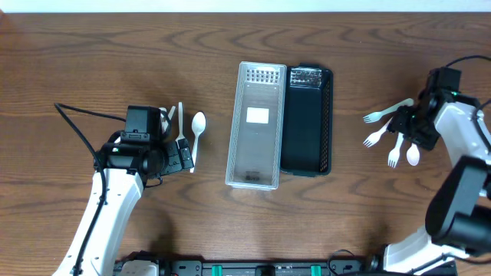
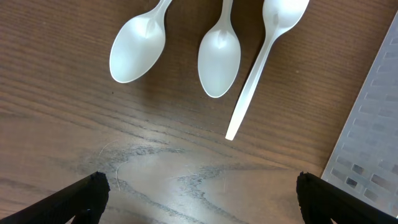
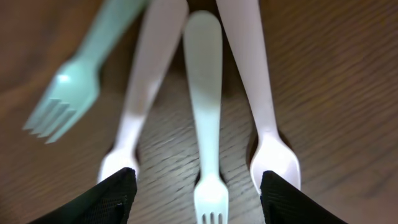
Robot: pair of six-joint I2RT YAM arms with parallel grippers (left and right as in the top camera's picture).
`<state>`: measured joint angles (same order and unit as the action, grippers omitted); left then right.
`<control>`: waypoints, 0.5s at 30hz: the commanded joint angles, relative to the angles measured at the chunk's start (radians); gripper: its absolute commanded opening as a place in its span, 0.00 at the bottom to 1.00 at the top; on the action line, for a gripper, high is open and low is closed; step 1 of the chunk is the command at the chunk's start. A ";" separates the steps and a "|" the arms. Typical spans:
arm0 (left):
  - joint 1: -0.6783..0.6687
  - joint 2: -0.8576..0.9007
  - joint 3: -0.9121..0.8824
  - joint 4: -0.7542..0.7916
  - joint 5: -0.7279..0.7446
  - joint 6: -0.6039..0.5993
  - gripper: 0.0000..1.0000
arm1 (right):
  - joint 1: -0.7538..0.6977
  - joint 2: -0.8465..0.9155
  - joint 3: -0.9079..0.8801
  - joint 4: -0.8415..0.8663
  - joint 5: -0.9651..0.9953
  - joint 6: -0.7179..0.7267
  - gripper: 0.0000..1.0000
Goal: Pack container
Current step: 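Reach the right gripper to the forks and grasp one fork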
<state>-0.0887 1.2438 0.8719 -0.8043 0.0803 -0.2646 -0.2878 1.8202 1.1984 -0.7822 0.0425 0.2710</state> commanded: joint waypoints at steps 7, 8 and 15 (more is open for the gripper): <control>0.004 0.004 0.018 -0.002 0.006 0.009 0.98 | -0.001 0.124 0.017 0.005 0.048 0.021 0.59; 0.005 0.004 0.018 -0.002 0.006 0.009 0.98 | -0.001 0.135 0.017 0.002 0.053 0.021 0.54; 0.005 0.004 0.018 -0.002 0.006 0.009 0.98 | -0.001 0.152 0.017 -0.003 0.059 0.021 0.21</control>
<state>-0.0887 1.2438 0.8719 -0.8043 0.0803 -0.2646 -0.2878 1.9423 1.2110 -0.7841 0.0757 0.2829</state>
